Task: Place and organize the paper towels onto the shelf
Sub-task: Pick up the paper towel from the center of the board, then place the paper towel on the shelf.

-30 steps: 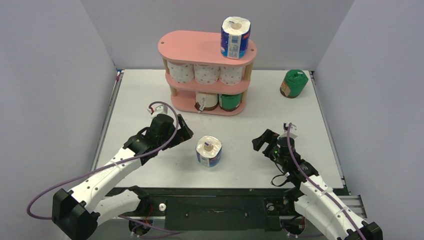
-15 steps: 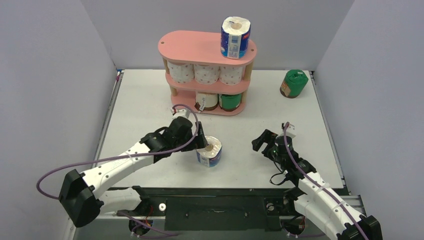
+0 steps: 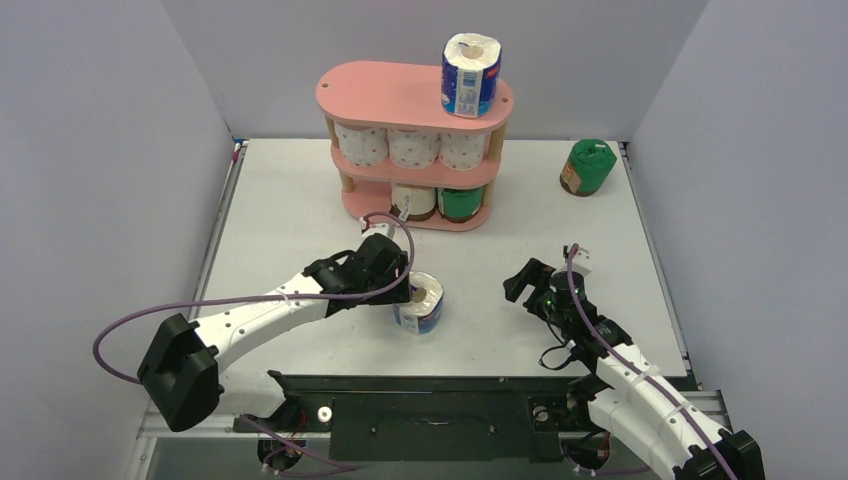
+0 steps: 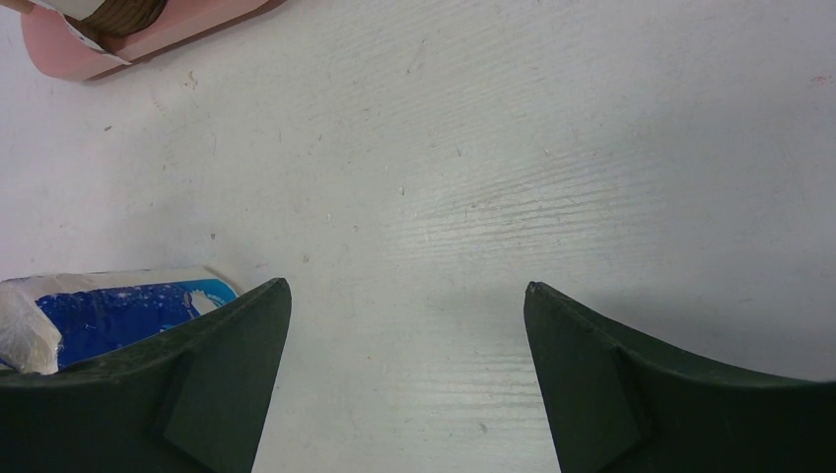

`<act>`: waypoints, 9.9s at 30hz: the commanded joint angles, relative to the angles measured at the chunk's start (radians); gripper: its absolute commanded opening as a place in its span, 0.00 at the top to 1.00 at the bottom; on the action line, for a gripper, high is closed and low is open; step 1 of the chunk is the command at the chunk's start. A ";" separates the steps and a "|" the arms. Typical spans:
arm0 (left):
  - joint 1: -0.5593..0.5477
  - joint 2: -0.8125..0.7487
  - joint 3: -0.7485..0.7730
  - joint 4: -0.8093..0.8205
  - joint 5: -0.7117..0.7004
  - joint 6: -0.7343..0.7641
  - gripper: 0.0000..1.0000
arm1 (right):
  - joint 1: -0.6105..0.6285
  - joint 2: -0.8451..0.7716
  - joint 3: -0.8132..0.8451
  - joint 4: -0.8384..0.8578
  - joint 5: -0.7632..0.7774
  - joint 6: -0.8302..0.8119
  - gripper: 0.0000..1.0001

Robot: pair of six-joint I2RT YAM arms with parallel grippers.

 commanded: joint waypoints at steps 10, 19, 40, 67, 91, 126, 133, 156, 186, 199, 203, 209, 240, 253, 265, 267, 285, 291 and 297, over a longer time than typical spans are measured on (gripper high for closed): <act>0.001 0.076 0.027 0.052 0.032 0.019 0.42 | -0.004 -0.005 0.015 0.037 0.005 -0.012 0.17; 0.000 0.078 0.022 0.067 0.042 0.022 0.57 | -0.005 -0.011 0.025 0.024 0.005 -0.018 0.17; 0.065 -0.041 0.226 -0.106 -0.016 0.107 0.80 | -0.004 -0.019 0.041 0.014 0.002 -0.025 0.17; 0.236 0.178 1.056 -0.067 -0.100 0.280 0.83 | -0.003 -0.106 0.007 -0.044 -0.023 -0.015 0.17; 0.323 0.358 1.199 0.187 -0.072 0.318 0.84 | -0.004 -0.198 0.022 -0.085 -0.002 0.000 0.18; 0.410 0.585 1.690 -0.271 0.081 0.169 0.91 | -0.003 -0.172 0.024 -0.077 -0.018 0.010 0.18; 0.415 0.604 1.691 -0.265 0.126 0.160 0.89 | -0.004 -0.166 0.025 -0.077 -0.017 0.011 0.18; 0.424 0.621 1.685 -0.257 0.138 0.158 0.66 | -0.004 -0.159 0.024 -0.075 -0.016 0.011 0.18; 0.423 0.617 1.676 -0.239 0.138 0.156 0.44 | -0.003 -0.142 0.024 -0.071 -0.014 0.005 0.18; 0.424 0.614 1.674 -0.221 0.138 0.154 0.40 | -0.004 -0.137 0.026 -0.072 -0.011 0.000 0.18; 0.424 0.609 1.672 -0.219 0.136 0.155 0.38 | -0.003 -0.137 0.023 -0.072 -0.010 0.002 0.18; 0.424 0.602 1.669 -0.212 0.131 0.158 0.34 | -0.003 -0.140 0.018 -0.072 -0.009 0.003 0.18; 0.431 0.051 0.720 0.681 0.301 0.345 0.04 | -0.003 -0.163 0.019 -0.087 -0.006 0.001 0.18; 0.455 0.085 0.598 0.778 0.492 0.469 0.04 | -0.003 -0.172 0.013 -0.093 -0.007 0.001 0.18; 0.456 0.196 0.671 0.693 0.459 0.467 0.03 | -0.003 -0.172 0.011 -0.099 0.001 -0.002 0.18; 0.456 0.209 0.671 0.694 0.458 0.468 0.03 | -0.003 -0.171 0.009 -0.097 0.001 -0.001 0.18; 0.456 0.298 0.713 0.728 0.456 0.424 0.00 | -0.003 -0.161 0.006 -0.098 0.014 -0.006 0.18; 0.456 0.324 0.720 0.733 0.442 0.416 0.05 | -0.003 -0.156 0.008 -0.098 0.018 -0.009 0.18; 0.456 0.349 0.726 0.743 0.419 0.414 0.08 | -0.003 -0.149 0.007 -0.098 0.023 -0.011 0.18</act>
